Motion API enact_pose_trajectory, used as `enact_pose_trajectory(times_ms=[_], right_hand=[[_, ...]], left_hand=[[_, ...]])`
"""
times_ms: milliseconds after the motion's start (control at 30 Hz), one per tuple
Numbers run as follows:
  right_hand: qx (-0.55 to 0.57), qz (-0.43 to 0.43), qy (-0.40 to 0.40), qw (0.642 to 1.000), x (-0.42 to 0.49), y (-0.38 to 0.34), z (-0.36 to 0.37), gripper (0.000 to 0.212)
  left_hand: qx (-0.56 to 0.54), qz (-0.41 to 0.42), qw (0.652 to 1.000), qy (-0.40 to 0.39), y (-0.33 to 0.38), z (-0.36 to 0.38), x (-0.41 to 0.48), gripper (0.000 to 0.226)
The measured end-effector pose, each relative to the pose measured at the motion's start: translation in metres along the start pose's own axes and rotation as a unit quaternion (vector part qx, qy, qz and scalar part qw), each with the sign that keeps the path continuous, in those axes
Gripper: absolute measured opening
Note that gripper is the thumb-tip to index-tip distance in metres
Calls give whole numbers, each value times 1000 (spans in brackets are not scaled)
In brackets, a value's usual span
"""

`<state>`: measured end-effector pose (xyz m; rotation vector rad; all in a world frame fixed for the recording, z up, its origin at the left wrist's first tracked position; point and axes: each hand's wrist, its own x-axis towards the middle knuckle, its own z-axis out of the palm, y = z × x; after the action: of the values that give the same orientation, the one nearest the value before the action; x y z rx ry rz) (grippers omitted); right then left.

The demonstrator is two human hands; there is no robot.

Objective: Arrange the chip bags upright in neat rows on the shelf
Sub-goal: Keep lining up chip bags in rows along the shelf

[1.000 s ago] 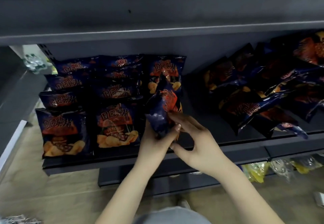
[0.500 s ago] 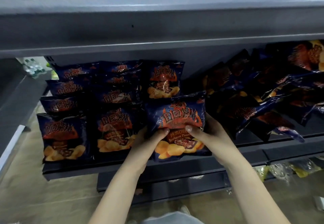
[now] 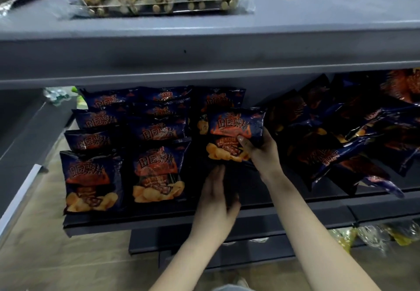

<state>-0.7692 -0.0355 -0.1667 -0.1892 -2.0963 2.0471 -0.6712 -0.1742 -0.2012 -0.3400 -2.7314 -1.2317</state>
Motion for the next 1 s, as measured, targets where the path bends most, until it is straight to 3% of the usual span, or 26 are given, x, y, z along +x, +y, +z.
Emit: enact_pose_trajectory(times_ms=[133,300,767,1000], right_hand=[[-17,23,-2,1000,20,13,13,41],[-20,42,-2,999,33,20,26,51],[-61,17,73,995,40,38,48,57],[-100,25,70,992,46,36,49,61]], left_hand=[[191,79,978,-27,-7,6,3,50],[308,124,942,-46,-17,16,1,52],[327,127,936,-42,-21,19,3,52],[326,134,935,-33,-20,18,2,51]])
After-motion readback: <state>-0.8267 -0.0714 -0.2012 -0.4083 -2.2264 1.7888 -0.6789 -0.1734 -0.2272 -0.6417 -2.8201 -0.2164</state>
